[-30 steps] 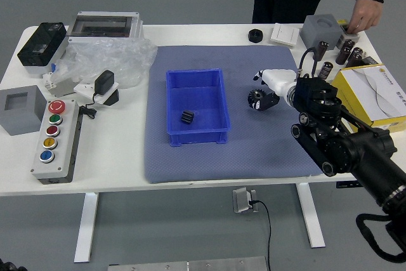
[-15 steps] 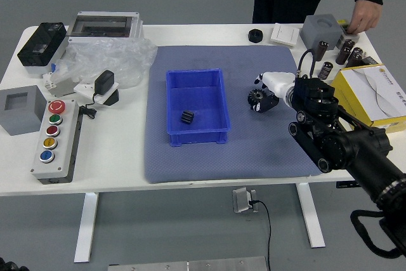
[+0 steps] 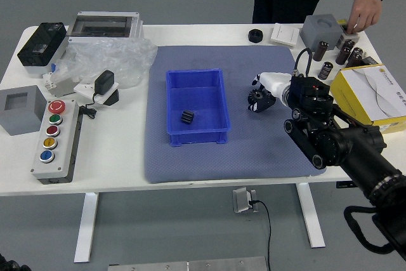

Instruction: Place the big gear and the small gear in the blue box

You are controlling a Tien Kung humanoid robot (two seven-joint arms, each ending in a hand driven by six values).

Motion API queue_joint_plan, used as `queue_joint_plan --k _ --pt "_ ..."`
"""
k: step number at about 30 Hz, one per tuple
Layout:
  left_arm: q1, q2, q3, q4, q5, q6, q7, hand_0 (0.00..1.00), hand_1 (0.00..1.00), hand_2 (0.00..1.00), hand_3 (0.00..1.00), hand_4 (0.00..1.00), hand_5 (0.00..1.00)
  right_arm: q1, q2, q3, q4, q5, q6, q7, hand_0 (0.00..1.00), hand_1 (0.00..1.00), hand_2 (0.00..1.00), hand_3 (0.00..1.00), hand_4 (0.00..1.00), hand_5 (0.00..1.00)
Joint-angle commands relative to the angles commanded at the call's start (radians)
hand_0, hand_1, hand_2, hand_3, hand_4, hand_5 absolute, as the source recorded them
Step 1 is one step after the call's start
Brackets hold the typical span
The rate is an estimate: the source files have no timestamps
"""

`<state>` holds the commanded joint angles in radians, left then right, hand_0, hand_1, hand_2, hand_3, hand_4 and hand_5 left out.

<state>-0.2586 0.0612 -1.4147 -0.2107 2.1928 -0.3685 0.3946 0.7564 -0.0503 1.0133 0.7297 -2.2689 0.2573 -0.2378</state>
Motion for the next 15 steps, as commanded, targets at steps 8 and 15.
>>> queue_joint_plan --k 8,15 --pt "-0.001 -0.002 0.000 0.000 0.002 -0.001 0.000 0.870 0.840 0.840 0.886 0.767 0.746 0.006 0.012 0.002 -0.024 0.000 -0.005 -0.004 0.702 0.686 0.769 0.828 0.780 0.324" --pt "-0.003 -0.003 0.001 0.000 0.001 -0.001 0.000 0.870 0.840 0.839 0.886 0.766 0.741 0.007 0.015 0.000 -0.031 0.000 -0.019 -0.011 0.599 0.572 0.671 0.672 0.634 0.284"
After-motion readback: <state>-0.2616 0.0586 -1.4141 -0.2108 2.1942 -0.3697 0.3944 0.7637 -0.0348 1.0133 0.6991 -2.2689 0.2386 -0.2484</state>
